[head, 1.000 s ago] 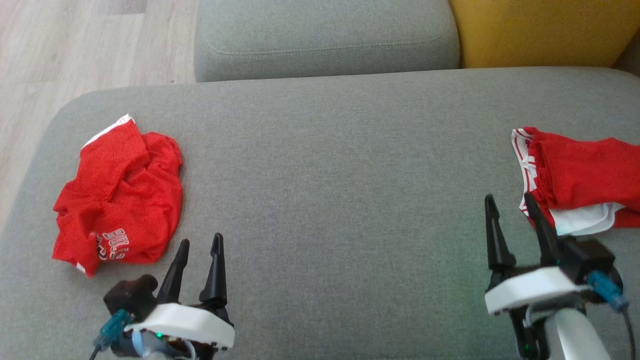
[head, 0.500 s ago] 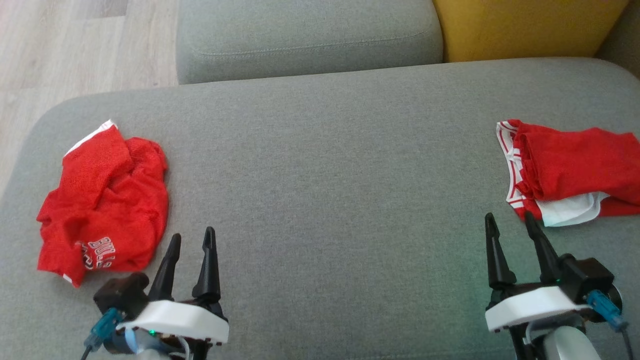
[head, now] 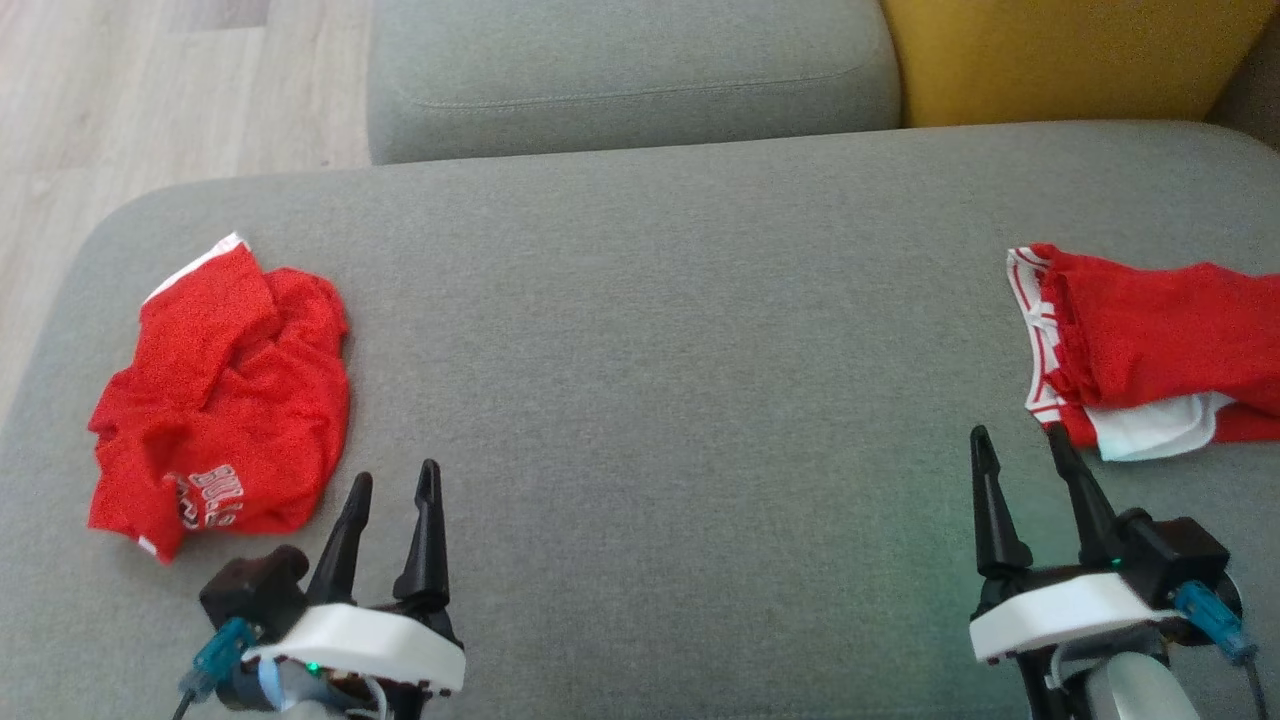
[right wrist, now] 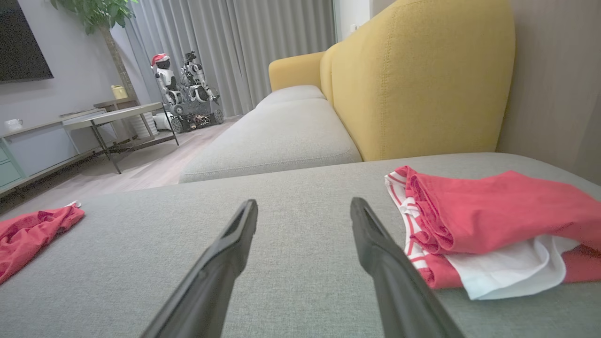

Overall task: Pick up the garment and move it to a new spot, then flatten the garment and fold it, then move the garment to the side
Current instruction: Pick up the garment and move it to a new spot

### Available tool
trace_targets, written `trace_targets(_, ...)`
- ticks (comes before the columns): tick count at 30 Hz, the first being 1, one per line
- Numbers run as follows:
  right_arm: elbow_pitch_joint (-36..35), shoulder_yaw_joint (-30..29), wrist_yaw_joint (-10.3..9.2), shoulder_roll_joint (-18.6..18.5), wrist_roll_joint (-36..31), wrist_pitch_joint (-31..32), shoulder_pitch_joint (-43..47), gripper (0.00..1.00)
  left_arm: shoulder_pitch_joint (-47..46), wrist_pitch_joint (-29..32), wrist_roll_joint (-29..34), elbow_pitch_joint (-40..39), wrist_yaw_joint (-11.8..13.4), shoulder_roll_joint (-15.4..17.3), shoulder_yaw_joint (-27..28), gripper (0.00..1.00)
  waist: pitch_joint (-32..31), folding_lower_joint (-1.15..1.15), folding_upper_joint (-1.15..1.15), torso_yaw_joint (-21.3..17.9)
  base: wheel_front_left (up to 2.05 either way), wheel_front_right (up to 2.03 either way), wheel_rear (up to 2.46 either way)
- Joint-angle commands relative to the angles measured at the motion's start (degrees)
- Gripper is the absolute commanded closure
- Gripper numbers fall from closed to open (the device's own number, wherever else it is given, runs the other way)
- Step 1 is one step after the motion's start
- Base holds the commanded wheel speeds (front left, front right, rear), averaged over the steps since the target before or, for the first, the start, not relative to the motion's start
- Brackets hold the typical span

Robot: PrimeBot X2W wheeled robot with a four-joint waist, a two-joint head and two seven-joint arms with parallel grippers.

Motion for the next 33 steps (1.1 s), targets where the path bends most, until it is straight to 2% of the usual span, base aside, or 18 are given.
trace_targets(1,-1.45,1.61,0.11,-0.16,0.61,-0.86,-2.04,0.0,-2.3,-0.69,0.08,-1.45,0.06,0.29,1.92,0.0,0.0,0.0,0.0,0.83,0.0,0.0,0.0)
trace_targets(24,-0.4,9.49,0.11,-0.16,2.7,-1.06,-1.69,0.0,-2.23,-0.69,1.8,-2.67,-0.03,0.29,7.03,0.0,-1.49,0.0,0.0,18.93,0.0,0.0,0.0)
trace_targets(33,0.19,12.17,0.11,-0.16,3.64,-1.12,-1.36,0.0,-1.05,-0.69,1.11,-2.74,-0.18,0.29,8.36,0.0,-2.5,0.0,0.0,23.54,0.0,0.0,0.0)
